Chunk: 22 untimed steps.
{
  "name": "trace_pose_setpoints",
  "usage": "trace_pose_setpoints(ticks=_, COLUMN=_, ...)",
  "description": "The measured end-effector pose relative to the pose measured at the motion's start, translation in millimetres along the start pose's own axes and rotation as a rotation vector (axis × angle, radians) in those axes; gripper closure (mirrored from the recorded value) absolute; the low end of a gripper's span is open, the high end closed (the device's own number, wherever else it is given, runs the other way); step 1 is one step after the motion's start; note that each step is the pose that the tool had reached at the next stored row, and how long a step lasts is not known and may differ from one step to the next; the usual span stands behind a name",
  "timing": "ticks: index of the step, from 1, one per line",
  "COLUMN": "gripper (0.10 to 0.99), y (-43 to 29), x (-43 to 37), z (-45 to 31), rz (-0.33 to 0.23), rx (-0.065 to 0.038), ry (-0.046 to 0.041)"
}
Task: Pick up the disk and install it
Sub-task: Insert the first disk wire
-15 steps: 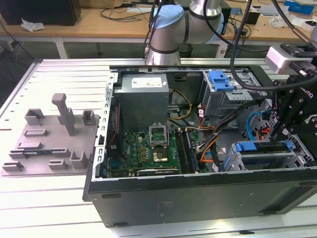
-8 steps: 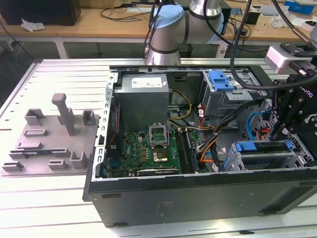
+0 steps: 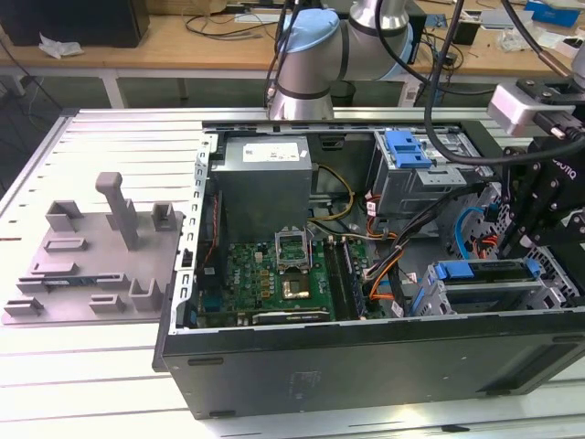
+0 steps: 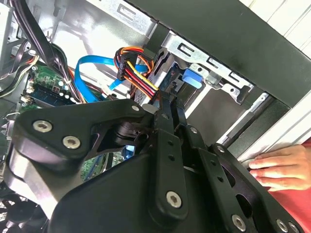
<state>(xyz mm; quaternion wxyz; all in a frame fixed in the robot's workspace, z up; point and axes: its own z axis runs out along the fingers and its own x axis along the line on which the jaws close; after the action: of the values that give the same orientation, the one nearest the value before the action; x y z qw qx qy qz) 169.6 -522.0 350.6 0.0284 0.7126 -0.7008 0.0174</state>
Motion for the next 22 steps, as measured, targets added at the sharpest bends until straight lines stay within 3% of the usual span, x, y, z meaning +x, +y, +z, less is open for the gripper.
trace_pose_setpoints(ticks=22, gripper=0.918, y=-0.2, x=0.2, z=10.6, rz=0.0, rx=0.0, ry=0.0)
